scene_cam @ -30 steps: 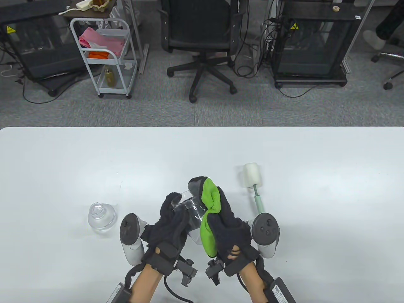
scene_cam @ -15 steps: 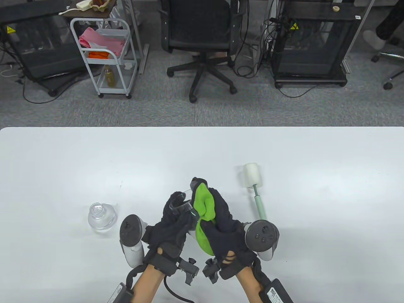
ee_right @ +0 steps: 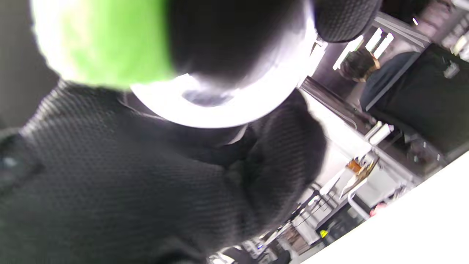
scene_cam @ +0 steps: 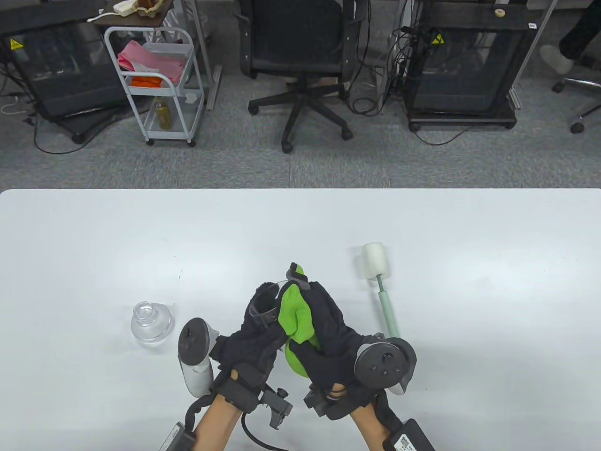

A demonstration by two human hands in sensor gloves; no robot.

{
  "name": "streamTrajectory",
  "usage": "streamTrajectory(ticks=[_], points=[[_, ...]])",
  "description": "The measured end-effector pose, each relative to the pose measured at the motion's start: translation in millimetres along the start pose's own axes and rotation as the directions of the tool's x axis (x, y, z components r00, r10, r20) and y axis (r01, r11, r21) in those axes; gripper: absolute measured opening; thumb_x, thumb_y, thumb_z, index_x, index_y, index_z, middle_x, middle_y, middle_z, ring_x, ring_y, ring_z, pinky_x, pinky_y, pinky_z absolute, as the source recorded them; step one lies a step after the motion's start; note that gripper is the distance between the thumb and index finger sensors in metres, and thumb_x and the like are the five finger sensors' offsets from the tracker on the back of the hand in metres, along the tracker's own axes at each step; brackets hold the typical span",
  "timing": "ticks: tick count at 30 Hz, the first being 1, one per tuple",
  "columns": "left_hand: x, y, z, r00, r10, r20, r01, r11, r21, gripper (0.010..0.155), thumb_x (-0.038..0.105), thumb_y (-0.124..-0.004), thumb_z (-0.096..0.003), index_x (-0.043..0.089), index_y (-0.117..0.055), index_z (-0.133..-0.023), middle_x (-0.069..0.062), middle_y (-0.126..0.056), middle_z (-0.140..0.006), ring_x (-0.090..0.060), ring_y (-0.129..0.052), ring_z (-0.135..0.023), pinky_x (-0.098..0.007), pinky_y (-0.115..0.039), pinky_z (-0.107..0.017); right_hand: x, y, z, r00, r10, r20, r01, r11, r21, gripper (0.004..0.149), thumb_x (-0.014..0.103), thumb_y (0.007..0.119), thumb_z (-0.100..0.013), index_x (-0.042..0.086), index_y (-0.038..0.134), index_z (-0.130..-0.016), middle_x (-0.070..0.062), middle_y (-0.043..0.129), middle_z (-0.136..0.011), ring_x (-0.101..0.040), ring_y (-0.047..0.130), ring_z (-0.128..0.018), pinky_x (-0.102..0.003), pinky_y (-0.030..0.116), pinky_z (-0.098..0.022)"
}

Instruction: Brush the shaker cup with the cup brush

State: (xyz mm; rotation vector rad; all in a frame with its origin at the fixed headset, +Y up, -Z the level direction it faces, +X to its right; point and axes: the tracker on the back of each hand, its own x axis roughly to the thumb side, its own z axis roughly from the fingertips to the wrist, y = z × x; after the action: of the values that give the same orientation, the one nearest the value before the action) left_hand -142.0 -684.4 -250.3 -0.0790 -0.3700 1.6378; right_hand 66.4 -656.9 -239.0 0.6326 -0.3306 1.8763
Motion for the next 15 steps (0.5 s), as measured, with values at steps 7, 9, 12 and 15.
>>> streamTrajectory(ticks=[7, 9, 12, 15], points=[[5, -4, 0, 0.994, 0.088, 0.066, -0.081, 0.991, -0.105, 0.106, 0.068, -0.074, -0.0441, 0.01, -0.006, -0.101, -0.021, -0.053, -0.112, -0.046, -0.075, -0.099, -0.06, -0.073, -0.065, -15, -3, 1, 0.932, -0.339, -0.126, 0.346, 0.938, 0.036, 0.072, 0.066, 0.062, -0.05, 0.04, 0.03, -0.109, -0.012, 0.04, -0.114, -0.05, 0.042, -0.1, -0.065, 0.053, -0.067], [3, -7, -1, 0.99, 0.135, 0.041, -0.129, 0.985, -0.116, 0.107, 0.065, -0.077, -0.0456, 0.01, -0.005, -0.102, -0.025, -0.043, -0.115, -0.051, -0.065, -0.104, -0.064, -0.065, -0.067, -10, -5, 0, 0.982, -0.178, -0.068, 0.18, 0.983, 0.033, 0.071, 0.065, 0.063, -0.049, 0.041, 0.031, -0.108, -0.011, 0.041, -0.114, -0.049, 0.045, -0.099, -0.064, 0.056, -0.067], [1, -7, 1, 0.999, 0.041, -0.014, -0.042, 0.999, -0.028, 0.114, 0.07, -0.084, -0.0376, 0.015, -0.012, -0.107, -0.037, -0.023, -0.112, -0.057, -0.05, -0.095, -0.07, -0.057, -0.065, 1, -1, 1, 0.993, 0.109, 0.042, -0.11, 0.993, 0.047, 0.071, 0.067, 0.059, -0.049, 0.046, 0.023, -0.106, -0.008, 0.037, -0.114, -0.046, 0.05, -0.099, -0.06, 0.061, -0.067], [1, 1, 1, 1.0, 0.011, -0.023, -0.011, 1.0, -0.016, 0.114, 0.074, -0.086, -0.0326, 0.019, -0.025, -0.11, -0.025, -0.043, -0.109, -0.041, -0.068, -0.084, -0.066, -0.066, -0.062, 4, 0, 1, 0.991, 0.122, 0.051, -0.124, 0.992, 0.02, 0.071, 0.066, 0.062, -0.047, 0.046, 0.027, -0.106, -0.007, 0.039, -0.114, -0.045, 0.051, -0.099, -0.061, 0.061, -0.066]])
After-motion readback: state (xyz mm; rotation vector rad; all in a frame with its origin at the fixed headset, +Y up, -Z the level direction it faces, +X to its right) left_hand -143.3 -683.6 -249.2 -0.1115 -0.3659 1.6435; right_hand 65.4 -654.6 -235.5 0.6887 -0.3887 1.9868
